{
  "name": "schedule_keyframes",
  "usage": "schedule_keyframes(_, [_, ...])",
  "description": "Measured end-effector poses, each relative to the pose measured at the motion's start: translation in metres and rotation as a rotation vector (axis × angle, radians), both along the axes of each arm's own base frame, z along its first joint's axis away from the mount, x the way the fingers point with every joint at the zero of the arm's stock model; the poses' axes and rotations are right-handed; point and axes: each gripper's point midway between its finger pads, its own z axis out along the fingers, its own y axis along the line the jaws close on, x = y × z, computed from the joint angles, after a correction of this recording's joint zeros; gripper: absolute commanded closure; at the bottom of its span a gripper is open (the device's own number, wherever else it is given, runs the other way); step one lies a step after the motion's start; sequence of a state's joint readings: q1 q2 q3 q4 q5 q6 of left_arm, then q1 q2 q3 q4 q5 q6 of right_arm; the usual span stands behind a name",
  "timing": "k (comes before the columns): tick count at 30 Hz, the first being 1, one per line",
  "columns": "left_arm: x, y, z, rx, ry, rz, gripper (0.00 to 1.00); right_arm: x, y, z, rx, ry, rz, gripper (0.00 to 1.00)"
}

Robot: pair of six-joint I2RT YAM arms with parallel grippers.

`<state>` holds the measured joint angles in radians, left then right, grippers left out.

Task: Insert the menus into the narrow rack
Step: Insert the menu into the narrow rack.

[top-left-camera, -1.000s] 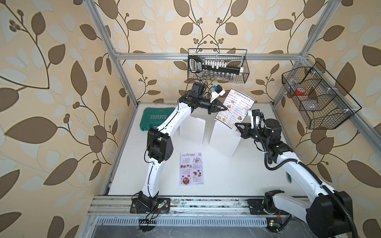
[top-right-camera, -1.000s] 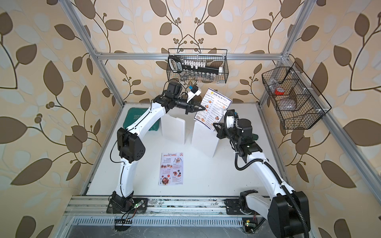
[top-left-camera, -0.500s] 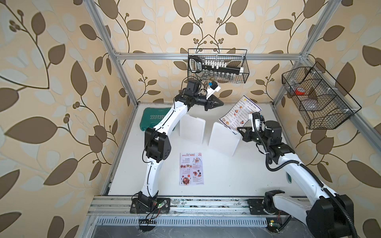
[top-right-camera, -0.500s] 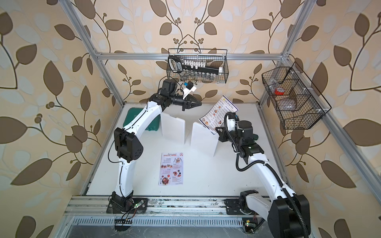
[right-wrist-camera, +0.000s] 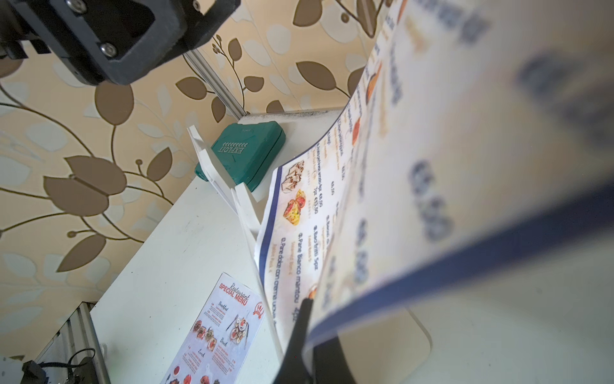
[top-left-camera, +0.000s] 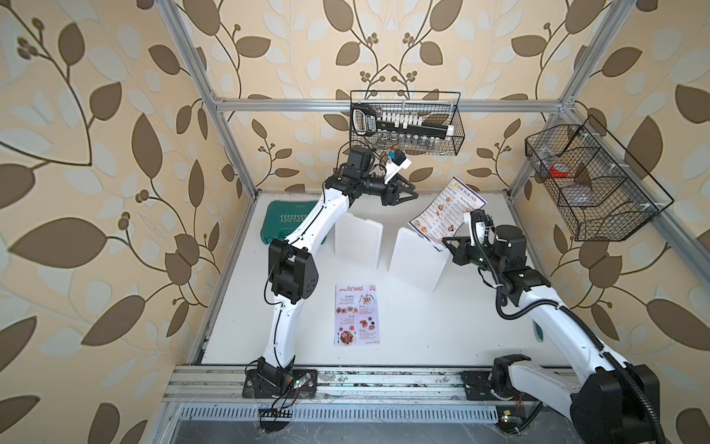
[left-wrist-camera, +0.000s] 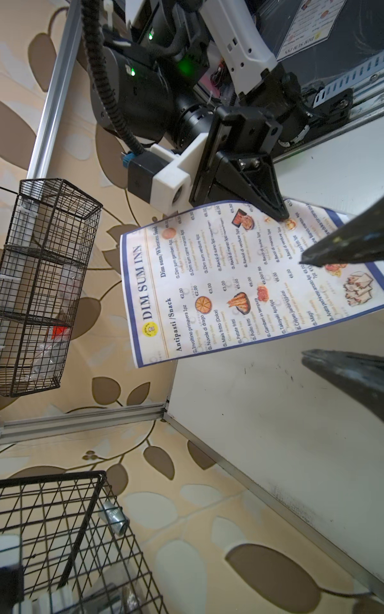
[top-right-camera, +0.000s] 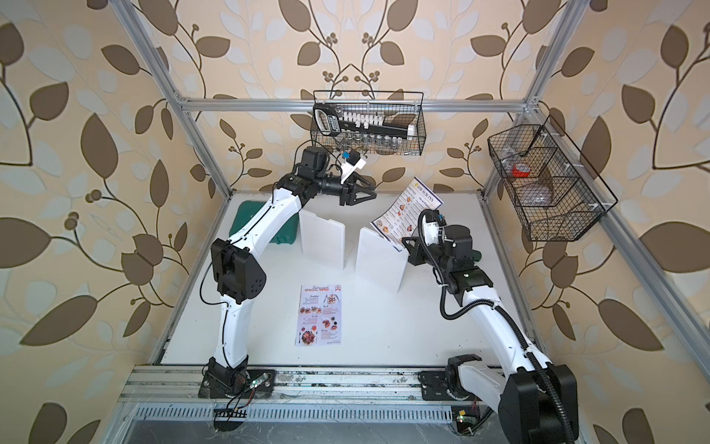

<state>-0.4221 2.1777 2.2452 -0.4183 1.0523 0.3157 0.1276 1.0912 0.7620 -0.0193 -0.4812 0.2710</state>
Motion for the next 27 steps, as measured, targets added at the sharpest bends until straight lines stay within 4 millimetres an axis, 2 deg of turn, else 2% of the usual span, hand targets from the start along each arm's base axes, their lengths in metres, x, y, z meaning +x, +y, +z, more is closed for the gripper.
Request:
schedule_keyframes(9, [0.001,0.001,0.011,-0.001,-0.006,0.016,0.34,-0.005,0.006,0.012,0.014,-0.043,0.041,1.00])
schedule_keyframes(15, [0.001,0.001,0.009,0.005,0.004,0.019,0.27,-0.007,0.009,0.012,0.017,-0.048,0.067,1.00])
schedule_keyframes(19, [0.002,0.002,0.008,0.009,0.007,0.029,0.14,-0.012,0.010,0.012,0.020,-0.056,0.082,1.00])
schedule_keyframes(27, [0.010,0.001,-0.001,0.023,0.033,0.056,0.01,-0.015,0.013,0.011,0.027,-0.064,0.098,1.00])
